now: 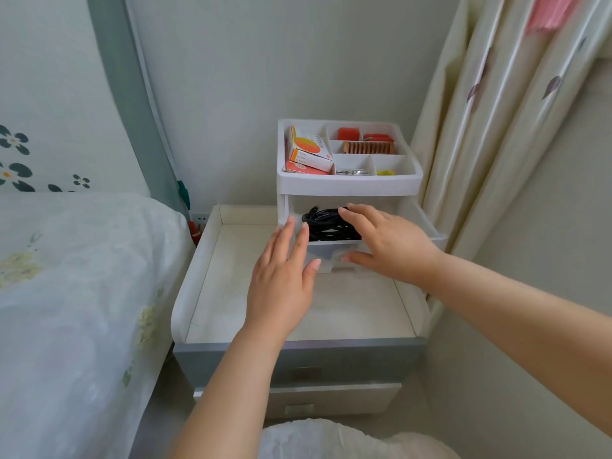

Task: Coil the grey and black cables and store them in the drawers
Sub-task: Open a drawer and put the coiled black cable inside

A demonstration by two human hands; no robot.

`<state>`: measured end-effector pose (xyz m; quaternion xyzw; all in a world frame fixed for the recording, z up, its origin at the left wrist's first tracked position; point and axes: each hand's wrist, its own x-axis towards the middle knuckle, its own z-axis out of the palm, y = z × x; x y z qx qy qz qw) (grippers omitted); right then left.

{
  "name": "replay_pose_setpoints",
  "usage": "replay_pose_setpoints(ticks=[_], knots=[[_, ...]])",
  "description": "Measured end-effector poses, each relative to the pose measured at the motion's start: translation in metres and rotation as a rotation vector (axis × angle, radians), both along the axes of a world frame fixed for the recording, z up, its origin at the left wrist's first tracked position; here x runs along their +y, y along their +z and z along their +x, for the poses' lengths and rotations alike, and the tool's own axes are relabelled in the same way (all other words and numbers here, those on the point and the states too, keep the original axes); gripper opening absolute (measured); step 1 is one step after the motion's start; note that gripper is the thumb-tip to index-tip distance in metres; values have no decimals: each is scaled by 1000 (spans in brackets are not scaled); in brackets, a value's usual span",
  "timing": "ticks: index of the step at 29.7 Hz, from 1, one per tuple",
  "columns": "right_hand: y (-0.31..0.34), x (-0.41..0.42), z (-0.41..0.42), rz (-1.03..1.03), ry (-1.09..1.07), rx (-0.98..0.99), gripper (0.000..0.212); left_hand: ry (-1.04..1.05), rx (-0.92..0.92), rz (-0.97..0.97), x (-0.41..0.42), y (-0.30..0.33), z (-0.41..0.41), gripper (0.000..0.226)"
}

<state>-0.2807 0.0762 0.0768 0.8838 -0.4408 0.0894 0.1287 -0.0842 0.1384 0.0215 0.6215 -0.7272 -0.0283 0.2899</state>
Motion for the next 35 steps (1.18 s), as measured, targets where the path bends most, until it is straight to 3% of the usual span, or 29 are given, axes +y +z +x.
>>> replay_pose_setpoints(ticks=[3, 7, 9, 12, 18, 27, 32, 35], knots=[[0, -4, 1, -23, -6, -17, 72, 30, -48, 28, -1, 15, -3, 57], [1, -6, 2, -30, 4, -62, 64, 36, -119, -89, -43, 60, 0, 51], [2, -5, 1, -37, 2, -44, 60, 5, -188, -37, -72, 76, 3, 52], [2, -5, 0, -95, 11, -26, 53, -21, -240, 53, -96, 74, 7, 53], [-6, -25, 14, -174, 18, -70, 39, 8, -247, -78, -101, 72, 7, 48], [-5, -56, 21, -251, -86, -132, 25, 6, -299, -69, -106, 74, 8, 49], [-5, -63, 24, -263, -99, -307, 15, -9, -269, -66, -106, 72, 7, 49], [-5, -68, 25, -243, -202, -406, 26, -10, -249, -62, -105, 72, 6, 51]])
